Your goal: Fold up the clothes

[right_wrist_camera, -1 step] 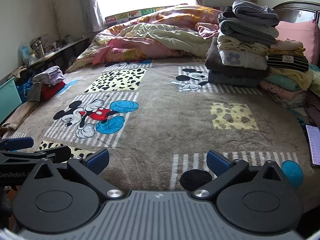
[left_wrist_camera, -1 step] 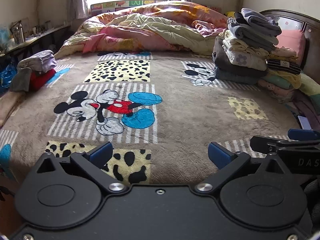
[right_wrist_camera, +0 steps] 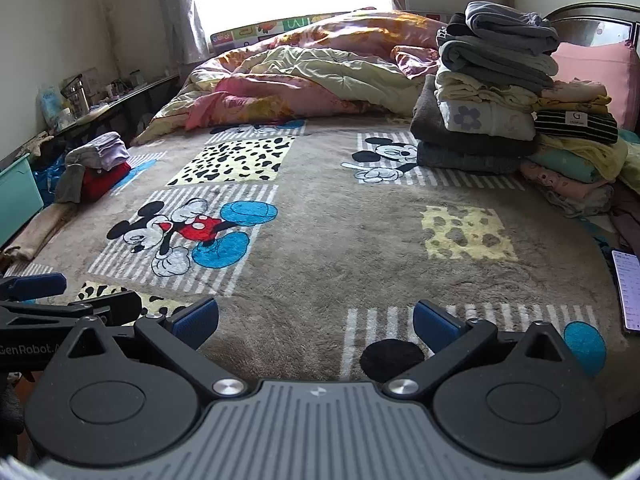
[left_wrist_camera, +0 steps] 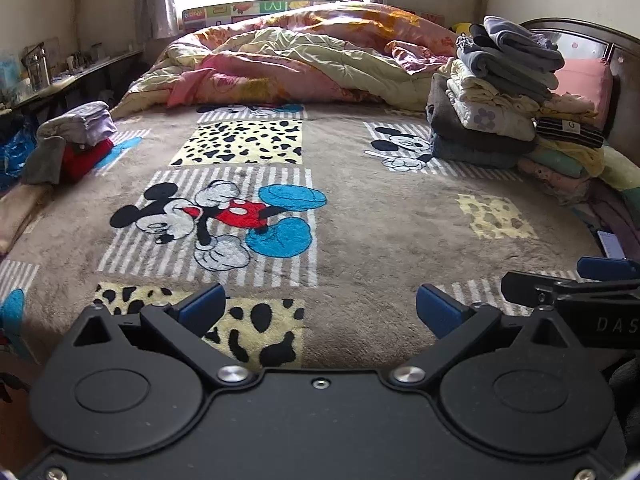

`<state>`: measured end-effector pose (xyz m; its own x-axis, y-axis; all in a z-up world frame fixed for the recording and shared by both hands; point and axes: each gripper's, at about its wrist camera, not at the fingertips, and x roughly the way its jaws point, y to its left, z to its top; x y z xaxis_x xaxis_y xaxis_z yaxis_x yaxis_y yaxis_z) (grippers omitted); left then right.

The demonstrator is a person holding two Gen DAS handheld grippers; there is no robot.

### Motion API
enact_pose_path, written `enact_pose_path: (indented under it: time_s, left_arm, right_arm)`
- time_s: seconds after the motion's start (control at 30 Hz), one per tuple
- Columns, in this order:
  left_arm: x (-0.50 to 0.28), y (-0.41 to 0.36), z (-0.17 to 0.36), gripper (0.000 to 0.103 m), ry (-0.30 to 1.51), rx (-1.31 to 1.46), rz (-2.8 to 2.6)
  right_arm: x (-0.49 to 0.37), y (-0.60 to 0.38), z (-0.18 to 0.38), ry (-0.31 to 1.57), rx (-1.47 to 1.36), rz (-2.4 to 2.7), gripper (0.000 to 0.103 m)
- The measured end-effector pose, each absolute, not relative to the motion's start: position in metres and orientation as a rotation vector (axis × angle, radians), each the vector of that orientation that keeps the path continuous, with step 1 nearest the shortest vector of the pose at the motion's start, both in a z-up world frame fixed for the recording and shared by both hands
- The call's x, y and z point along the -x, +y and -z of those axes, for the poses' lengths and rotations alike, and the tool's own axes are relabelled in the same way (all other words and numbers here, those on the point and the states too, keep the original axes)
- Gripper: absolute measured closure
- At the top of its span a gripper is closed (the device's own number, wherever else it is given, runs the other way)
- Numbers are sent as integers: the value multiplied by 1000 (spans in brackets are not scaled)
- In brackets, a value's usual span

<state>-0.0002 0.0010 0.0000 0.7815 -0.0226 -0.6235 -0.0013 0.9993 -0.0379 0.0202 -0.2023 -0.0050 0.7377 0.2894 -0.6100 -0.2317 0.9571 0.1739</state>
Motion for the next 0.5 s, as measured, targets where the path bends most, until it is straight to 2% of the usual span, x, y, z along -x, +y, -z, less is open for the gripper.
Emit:
enact_pose_path:
  time_s: [0.5]
  left_arm:
    - [-2,-1,-1,1,688,29,-6]
  right_arm:
    - [-22,-199,2,667,-61,-278,0]
